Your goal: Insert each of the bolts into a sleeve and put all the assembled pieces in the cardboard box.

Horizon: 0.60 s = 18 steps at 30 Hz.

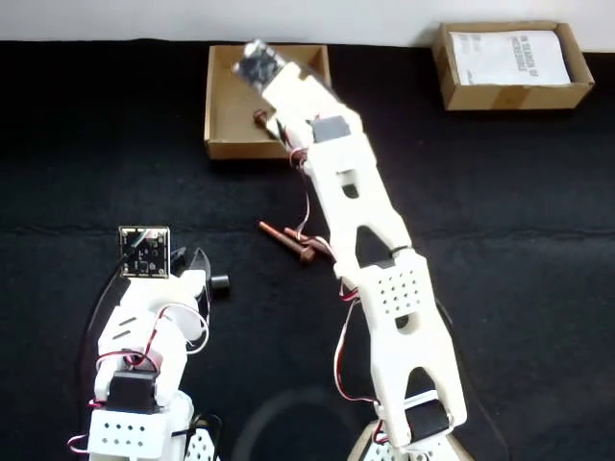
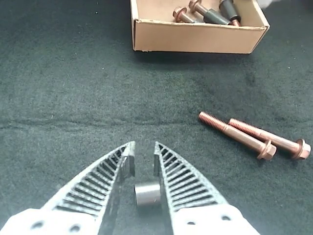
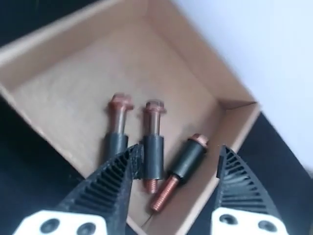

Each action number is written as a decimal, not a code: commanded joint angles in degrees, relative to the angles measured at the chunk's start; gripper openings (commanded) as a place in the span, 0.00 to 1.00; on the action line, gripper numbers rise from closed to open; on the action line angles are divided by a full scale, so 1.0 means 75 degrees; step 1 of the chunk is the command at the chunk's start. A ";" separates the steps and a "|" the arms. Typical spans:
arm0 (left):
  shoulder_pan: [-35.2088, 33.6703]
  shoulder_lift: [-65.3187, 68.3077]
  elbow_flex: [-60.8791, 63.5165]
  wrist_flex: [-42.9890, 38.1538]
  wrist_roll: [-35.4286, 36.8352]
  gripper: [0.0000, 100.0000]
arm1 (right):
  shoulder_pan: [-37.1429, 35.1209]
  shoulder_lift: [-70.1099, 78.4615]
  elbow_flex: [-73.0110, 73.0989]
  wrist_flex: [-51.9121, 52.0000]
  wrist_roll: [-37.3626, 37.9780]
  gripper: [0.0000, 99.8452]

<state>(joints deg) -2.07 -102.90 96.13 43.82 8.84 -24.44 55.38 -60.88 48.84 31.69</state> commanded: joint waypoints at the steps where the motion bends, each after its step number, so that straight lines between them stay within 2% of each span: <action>1: -0.0100 -0.0064 0.0135 0.0035 0.0070 0.09 | -0.0064 -0.0193 -0.1799 0.1330 -0.1172 0.22; 6: -0.0158 -0.0064 0.0135 0.0047 0.0070 0.09 | -0.0358 -0.0193 -0.4073 0.3663 -0.2602 0.22; 9: -0.0522 -0.0064 0.0135 0.0012 0.0070 0.09 | -0.0662 -0.0193 -0.5269 0.4847 -0.3130 0.22; 14: -0.1377 -0.0088 0.0135 -0.0012 0.0070 0.09 | -0.1319 -0.0697 -0.5316 0.6183 -0.3575 0.22; 18: -0.2807 -0.0100 0.0135 -0.0129 0.0059 0.09 | -0.1858 -0.0803 -0.5304 0.6957 -0.3845 0.22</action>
<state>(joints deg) -16.13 -102.99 96.13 43.91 9.19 -35.60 54.59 -94.29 97.45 3.82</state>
